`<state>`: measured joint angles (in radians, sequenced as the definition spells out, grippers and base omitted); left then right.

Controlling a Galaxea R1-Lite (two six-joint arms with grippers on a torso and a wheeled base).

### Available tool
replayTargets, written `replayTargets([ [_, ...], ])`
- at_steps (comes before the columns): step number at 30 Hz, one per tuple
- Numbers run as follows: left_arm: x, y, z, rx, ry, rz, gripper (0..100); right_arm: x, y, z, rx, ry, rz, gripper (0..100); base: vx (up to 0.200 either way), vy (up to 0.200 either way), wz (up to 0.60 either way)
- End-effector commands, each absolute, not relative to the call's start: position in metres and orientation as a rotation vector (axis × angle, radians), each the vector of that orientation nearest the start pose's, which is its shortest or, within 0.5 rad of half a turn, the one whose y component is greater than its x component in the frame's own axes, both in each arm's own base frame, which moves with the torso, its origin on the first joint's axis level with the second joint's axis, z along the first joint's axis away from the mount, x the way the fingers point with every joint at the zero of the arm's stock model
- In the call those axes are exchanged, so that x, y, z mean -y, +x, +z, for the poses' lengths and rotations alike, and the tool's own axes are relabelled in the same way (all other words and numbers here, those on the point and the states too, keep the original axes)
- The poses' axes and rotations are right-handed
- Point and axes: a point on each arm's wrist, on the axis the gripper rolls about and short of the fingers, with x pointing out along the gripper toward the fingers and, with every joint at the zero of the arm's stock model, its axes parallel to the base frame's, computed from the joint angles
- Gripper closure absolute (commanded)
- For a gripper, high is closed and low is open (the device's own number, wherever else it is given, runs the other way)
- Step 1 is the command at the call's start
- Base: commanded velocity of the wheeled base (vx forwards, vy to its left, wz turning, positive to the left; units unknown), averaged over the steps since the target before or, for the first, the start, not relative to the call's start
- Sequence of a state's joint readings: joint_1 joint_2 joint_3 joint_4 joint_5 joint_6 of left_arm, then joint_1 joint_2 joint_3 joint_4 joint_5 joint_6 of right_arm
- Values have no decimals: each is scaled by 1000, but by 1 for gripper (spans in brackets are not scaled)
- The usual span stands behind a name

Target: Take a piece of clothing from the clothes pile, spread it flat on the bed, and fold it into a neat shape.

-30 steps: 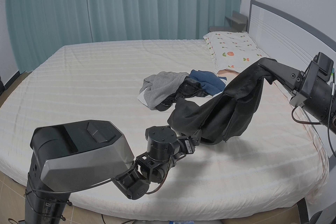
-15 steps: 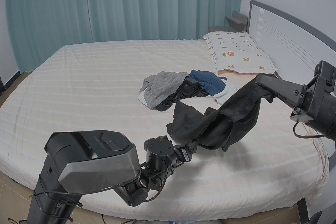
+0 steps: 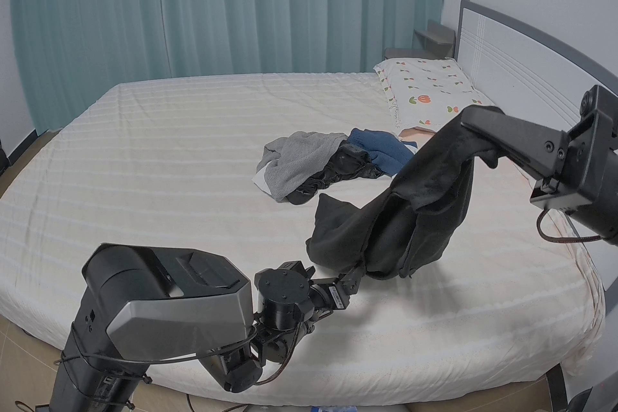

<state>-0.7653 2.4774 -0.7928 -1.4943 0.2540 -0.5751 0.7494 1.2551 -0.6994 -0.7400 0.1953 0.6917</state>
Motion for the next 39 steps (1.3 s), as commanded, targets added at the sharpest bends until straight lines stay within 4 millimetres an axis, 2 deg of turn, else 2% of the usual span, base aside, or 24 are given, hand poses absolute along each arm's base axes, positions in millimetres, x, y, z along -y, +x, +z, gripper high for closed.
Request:
replayTargets([
  [1,271,290,-7,-273,-487,-458,0,-137,136,284,-126,697,994,100,0,0,0],
  [2,277,295,-3,-244,-504,-466,0,-136,136,291,-99,705,1003,100,0,0,0],
  [7,281,300,-20,-260,-494,-456,0,-136,136,297,-76,711,1009,100,0,0,0],
  [14,283,310,-33,-266,-492,-446,0,-137,138,294,-83,711,1003,100,0,0,0],
  [15,282,310,-34,-267,-492,-444,100,-136,139,293,-84,710,997,100,0,0,0],
  [19,281,311,-34,-268,-501,-440,100,-133,147,289,-93,709,956,100,0,0,0],
  [24,267,320,-31,-263,-513,-400,100,-129,155,285,-104,718,923,100,0,0,0],
  [28,255,330,-15,-234,-532,-341,100,-127,166,280,-125,728,877,100,0,0,0],
  [32,241,331,7,-216,-540,-313,100,-125,181,272,-150,724,831,100,0,0,0],
  [36,222,327,46,-218,-536,-276,100,-122,204,256,-195,715,754,100,0,0,0],
  [37,220,327,49,-217,-537,-273,100,-122,206,255,-200,714,748,100,0,0,0],
  [38,210,328,72,-208,-546,-253,100,-123,217,245,-229,709,717,100,0,0,0],
  [39,207,327,81,-207,-548,-247,100,-124,222,241,-243,702,704,100,0,0,0],
])
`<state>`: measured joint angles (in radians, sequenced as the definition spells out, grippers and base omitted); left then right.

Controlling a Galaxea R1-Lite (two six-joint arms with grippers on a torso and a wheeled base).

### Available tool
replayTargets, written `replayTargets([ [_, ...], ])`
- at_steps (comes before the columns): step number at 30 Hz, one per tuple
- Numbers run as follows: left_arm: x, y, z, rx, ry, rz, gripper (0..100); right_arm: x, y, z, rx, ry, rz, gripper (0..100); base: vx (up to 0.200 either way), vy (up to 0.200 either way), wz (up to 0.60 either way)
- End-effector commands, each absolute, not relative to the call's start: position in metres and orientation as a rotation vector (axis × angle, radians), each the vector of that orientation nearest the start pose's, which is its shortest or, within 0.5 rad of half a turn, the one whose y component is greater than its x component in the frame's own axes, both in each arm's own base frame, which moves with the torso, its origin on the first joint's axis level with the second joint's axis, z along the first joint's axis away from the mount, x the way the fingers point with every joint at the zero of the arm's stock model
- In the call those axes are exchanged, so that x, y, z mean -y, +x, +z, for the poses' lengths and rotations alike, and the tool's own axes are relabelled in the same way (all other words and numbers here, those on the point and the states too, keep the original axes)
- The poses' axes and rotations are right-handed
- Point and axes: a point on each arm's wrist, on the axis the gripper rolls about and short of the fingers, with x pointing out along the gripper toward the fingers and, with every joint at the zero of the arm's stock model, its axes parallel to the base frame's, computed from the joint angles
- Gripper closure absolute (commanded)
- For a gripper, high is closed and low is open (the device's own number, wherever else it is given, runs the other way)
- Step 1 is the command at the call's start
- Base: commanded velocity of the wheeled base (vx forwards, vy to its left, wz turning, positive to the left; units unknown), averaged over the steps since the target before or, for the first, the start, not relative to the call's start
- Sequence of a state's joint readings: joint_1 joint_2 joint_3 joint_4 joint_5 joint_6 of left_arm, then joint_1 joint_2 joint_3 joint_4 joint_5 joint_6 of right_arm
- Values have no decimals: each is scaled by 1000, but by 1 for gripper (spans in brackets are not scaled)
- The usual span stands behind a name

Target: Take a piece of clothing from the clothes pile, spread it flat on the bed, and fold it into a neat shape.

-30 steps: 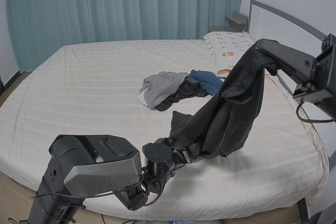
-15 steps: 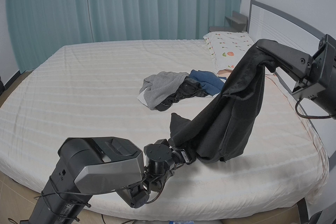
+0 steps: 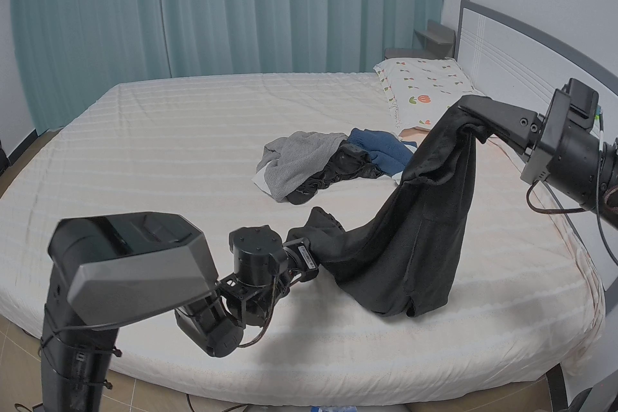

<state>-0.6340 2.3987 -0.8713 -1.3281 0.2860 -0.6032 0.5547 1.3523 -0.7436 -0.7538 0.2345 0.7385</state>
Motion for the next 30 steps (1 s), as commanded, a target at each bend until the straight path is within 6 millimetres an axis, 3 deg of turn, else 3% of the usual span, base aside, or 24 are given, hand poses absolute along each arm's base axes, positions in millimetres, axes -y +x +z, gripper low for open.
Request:
replayTargets([
  [1,207,327,81,-207,-548,-247,100,-124,222,241,-243,702,704,100,0,0,0],
  [2,201,327,104,-225,-548,-229,100,-129,238,231,-257,685,681,100,0,0,0],
  [4,201,327,124,-230,-557,-225,100,-133,248,230,-229,683,680,100,0,0,0],
  [9,187,328,193,-223,-666,-209,100,-134,283,249,-59,695,592,100,0,0,0],
  [14,172,313,220,-258,-756,-265,100,-129,295,259,49,709,508,100,0,0,0],
  [15,172,313,220,-262,-760,-268,100,-129,294,259,51,709,509,100,0,0,0],
  [18,168,298,191,-411,-778,-321,100,-133,299,208,-51,678,471,100,0,0,0],
  [19,168,298,190,-415,-778,-324,100,-133,299,206,-53,679,468,100,0,0,0],
  [20,168,293,174,-474,-771,-325,100,-137,304,182,-89,673,457,100,0,0,0],
  [23,166,289,160,-500,-797,-312,100,-146,310,150,-151,657,435,100,0,0,0],
  [26,164,284,146,-517,-813,-323,100,-161,303,124,-234,649,412,100,0,0,0],
  [27,164,284,146,-517,-813,-323,100,-161,303,124,-234,649,412,100,0,0,0],
  [30,173,283,121,-574,-798,-353,100,-171,287,97,-338,622,426,100,0,0,0],
])
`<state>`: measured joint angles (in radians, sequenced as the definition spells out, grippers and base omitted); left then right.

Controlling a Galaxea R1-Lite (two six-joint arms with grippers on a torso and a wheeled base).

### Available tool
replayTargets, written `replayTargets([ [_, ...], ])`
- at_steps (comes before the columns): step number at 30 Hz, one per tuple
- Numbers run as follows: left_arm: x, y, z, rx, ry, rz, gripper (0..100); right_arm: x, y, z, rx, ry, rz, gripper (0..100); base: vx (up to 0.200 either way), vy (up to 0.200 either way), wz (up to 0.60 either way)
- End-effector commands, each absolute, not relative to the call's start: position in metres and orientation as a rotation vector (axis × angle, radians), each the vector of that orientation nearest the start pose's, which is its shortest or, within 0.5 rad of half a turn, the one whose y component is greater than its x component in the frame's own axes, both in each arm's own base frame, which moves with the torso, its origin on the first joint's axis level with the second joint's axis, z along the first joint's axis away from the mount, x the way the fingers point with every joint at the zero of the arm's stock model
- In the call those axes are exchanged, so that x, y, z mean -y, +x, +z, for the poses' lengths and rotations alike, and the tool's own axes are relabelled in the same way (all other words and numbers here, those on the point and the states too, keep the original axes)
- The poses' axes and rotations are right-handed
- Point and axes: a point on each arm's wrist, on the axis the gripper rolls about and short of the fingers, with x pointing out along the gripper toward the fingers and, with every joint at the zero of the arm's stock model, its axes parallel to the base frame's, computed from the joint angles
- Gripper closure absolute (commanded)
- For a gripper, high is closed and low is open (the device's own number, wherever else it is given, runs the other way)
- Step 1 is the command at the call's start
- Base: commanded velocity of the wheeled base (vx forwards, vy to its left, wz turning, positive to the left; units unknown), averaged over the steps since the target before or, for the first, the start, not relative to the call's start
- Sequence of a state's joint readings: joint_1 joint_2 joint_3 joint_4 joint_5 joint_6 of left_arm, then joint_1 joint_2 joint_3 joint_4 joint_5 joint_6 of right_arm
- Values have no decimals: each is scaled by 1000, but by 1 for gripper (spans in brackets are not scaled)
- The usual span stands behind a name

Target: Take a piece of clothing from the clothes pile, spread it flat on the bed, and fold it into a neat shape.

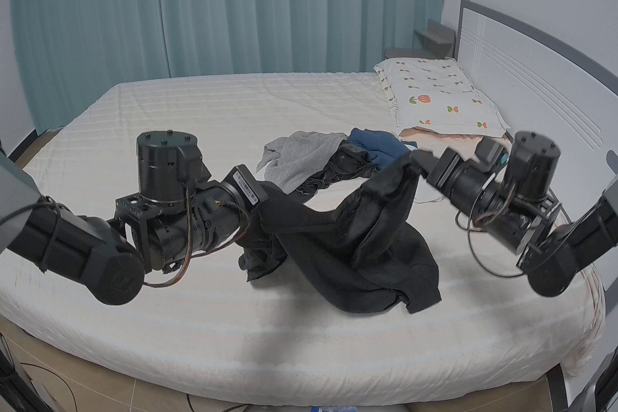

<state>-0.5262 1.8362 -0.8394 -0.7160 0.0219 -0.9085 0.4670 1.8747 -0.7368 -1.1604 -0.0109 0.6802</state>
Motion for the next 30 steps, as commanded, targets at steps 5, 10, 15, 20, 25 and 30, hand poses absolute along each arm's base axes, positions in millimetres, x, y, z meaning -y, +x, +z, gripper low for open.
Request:
replayTargets([
  [5,182,285,101,-636,-792,-345,100,-175,286,83,-328,620,435,100,0,0,0],
  [10,186,279,92,-675,-795,-338,100,-179,282,78,-337,615,448,100,0,0,0],
  [15,181,273,87,-700,-802,-316,100,-177,281,84,-321,621,452,100,-200,0,0],
  [20,185,277,89,-702,-872,-299,100,-177,279,84,-323,620,453,100,-40,0,0],
  [25,183,280,89,-702,-884,-294,100,-176,277,87,-316,620,454,100,0,0,0],
  [30,182,281,93,-693,-887,-292,100,-176,278,84,-323,613,454,100,0,0,0],
])
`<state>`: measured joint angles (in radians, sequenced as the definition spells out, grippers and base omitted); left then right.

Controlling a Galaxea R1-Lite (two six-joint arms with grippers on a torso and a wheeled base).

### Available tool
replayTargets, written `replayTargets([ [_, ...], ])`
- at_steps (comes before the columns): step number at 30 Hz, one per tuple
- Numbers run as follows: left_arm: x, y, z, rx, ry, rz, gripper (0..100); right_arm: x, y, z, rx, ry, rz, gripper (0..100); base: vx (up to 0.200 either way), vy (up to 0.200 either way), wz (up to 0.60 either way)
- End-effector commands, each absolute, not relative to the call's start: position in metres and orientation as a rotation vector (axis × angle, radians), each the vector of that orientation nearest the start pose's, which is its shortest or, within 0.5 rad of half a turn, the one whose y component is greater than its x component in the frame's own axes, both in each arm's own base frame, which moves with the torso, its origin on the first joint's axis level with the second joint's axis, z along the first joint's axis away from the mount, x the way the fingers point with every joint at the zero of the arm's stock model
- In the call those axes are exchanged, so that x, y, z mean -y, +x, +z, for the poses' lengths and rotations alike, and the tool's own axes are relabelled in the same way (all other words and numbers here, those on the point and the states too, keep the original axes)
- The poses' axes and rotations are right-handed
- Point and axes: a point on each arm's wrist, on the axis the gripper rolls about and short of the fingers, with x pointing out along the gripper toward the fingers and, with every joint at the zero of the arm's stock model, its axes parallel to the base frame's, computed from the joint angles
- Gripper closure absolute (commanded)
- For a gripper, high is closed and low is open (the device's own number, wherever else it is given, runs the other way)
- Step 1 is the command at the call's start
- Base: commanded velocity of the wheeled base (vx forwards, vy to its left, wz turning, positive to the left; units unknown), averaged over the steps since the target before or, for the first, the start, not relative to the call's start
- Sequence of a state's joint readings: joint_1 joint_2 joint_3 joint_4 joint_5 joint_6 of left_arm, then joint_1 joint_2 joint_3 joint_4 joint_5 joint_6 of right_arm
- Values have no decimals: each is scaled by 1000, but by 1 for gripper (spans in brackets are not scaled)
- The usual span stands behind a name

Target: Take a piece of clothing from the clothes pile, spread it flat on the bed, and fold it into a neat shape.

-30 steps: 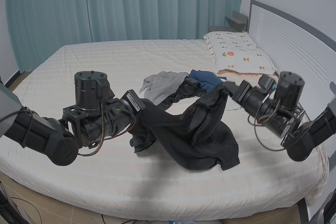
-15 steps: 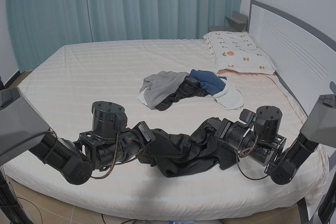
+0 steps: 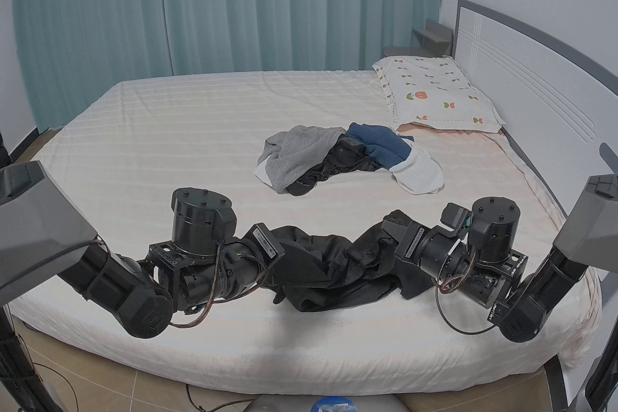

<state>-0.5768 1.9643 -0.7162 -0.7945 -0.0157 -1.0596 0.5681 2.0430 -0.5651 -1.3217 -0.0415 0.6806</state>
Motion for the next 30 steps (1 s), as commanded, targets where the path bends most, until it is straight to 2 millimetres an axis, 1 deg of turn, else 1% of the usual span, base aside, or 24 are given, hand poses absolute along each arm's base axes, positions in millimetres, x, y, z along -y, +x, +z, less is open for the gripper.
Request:
replayTargets([
  [1,182,280,93,-693,-887,-292,100,-176,278,84,-323,611,452,100,0,0,0],
  [14,178,284,96,-670,-896,-288,100,-178,276,85,-318,608,459,100,0,200,0],
  [23,173,286,98,-658,-898,-286,100,-178,278,88,-266,613,450,100,0,200,0],
  [30,169,287,104,-636,-904,-286,100,-177,278,98,-231,624,458,100,0,200,0],
])
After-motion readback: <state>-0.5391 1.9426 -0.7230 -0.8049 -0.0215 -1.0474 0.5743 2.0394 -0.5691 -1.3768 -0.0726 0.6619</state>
